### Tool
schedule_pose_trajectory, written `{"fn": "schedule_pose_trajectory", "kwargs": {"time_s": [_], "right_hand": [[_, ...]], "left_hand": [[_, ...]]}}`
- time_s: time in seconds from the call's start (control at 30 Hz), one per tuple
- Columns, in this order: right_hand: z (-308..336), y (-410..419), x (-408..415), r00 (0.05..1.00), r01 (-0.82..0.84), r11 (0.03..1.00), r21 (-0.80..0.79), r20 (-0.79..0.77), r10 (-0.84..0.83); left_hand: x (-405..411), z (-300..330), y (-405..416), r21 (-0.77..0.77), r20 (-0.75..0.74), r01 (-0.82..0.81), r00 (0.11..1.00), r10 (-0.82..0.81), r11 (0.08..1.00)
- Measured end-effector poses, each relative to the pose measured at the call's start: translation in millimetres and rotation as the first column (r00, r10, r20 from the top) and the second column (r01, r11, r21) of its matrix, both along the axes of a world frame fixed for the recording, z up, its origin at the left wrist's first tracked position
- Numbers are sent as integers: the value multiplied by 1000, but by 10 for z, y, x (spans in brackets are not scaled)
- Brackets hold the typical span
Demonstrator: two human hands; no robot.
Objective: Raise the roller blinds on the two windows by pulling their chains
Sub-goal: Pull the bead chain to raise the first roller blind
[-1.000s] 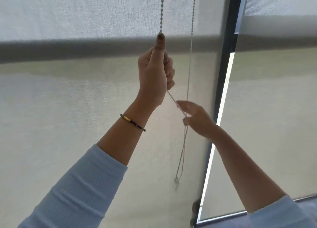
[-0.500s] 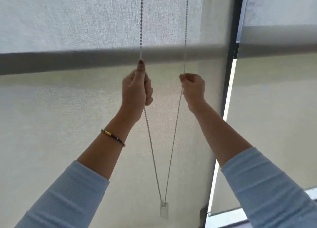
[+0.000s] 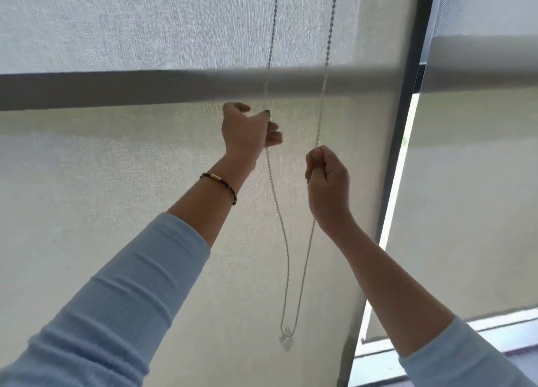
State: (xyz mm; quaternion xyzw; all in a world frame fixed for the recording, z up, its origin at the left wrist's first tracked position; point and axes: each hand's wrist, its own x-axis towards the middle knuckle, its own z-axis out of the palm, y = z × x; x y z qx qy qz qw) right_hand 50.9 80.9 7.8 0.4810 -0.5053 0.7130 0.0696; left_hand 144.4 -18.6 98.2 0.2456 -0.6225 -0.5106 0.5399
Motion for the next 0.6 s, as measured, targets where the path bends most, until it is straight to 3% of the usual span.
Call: {"fn": "schedule_pose_trajectory", "kwargs": {"time_s": [0.07, 0.17, 0.27, 0.37, 0.6], "right_hand": [[-133, 6, 24, 1000, -4, 1000, 12, 27, 4], [-387, -1, 43, 994, -39, 998, 45, 103, 34], [-648, 5, 71, 989, -47, 994, 99, 141, 33], [-878, 38, 73, 990, -37, 989, 144, 142, 17], [-1438, 188, -28, 998, 19, 957, 289, 52, -35]], "left_hand": [[-111, 120, 75, 21, -61, 70, 996, -69, 997], [-241, 298, 283, -58, 29, 229, 973, -228, 972], [-344, 469, 551, -142, 18, 457, 888, -459, 878], [-451, 526, 712, -137, -38, 558, 822, -568, 818], [-398, -107, 671, -128, -151, 571, 797, -585, 811]]}}
